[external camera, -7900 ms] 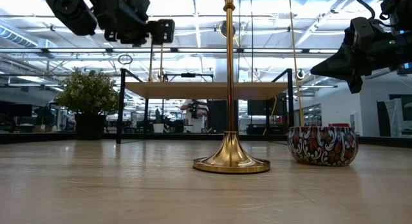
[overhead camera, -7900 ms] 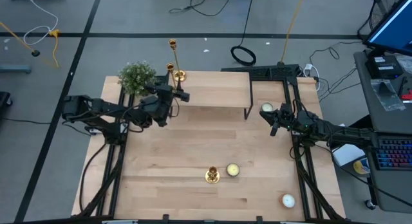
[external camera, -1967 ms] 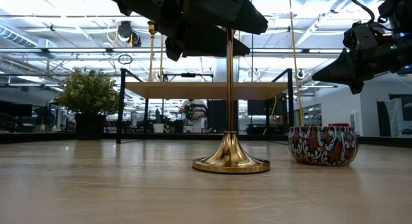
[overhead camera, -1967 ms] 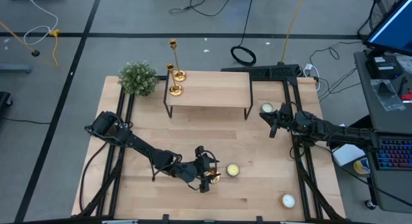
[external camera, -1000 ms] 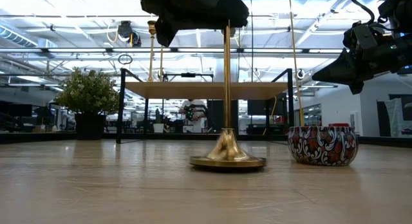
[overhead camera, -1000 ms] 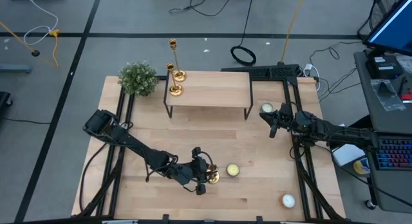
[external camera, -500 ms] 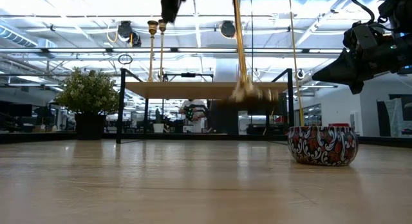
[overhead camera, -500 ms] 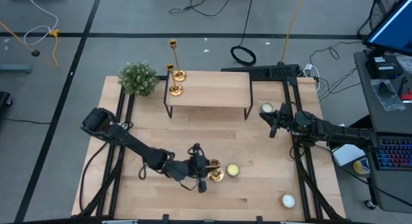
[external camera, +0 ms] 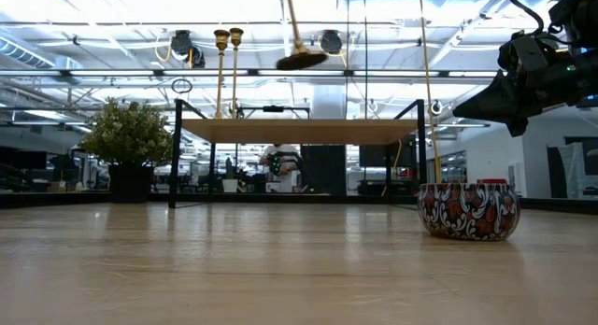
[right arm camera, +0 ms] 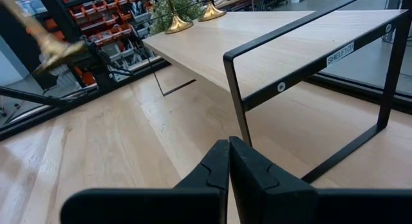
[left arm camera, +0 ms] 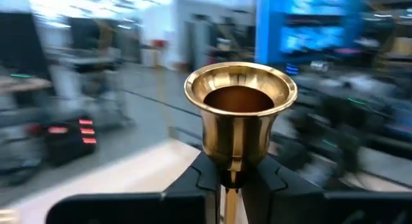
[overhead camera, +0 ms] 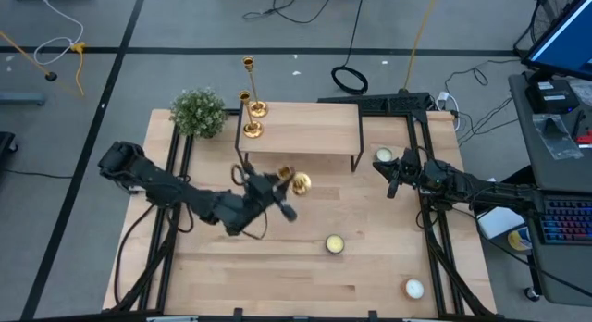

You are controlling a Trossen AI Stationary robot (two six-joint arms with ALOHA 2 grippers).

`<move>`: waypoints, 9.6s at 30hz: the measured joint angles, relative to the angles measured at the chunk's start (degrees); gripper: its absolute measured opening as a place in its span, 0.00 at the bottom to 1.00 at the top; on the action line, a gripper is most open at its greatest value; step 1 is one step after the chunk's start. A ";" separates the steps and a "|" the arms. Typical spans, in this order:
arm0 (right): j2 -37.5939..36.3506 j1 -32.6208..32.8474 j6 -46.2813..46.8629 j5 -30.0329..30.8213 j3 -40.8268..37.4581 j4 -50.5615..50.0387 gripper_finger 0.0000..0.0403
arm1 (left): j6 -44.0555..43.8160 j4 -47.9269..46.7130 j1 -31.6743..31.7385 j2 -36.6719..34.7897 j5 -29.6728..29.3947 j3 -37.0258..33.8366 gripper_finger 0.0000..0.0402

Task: Pick & Place candle stick holders
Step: Put the gold candle holder on the shelf

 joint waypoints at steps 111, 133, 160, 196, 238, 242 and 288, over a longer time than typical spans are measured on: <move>-0.02 0.02 -0.22 -0.10 0.00 -0.10 0.01 | -22.01 -56.69 26.39 30.87 -24.62 50.45 0.08; -0.01 0.00 -0.22 -0.07 0.00 -0.07 0.01 | -42.33 -72.94 25.99 29.37 -24.45 50.36 0.08; 0.00 0.01 -0.04 -0.06 0.00 -0.04 0.01 | -56.90 -86.86 28.29 29.30 -23.84 50.38 0.08; -0.02 0.02 -0.02 -0.09 0.00 -0.02 0.01 | -75.30 -101.86 30.64 29.32 -19.53 49.73 0.08; 0.00 0.00 -0.02 -0.02 0.00 -0.03 0.01 | -72.69 -102.43 30.12 28.28 -18.53 50.48 0.08; 0.00 0.01 -0.02 -0.02 0.00 -0.04 0.01 | -71.96 -102.36 30.12 27.64 -17.02 50.60 0.08; 0.00 0.02 -0.02 -0.04 0.00 -0.02 0.01 | -72.39 -103.99 30.76 27.46 -3.60 50.62 0.20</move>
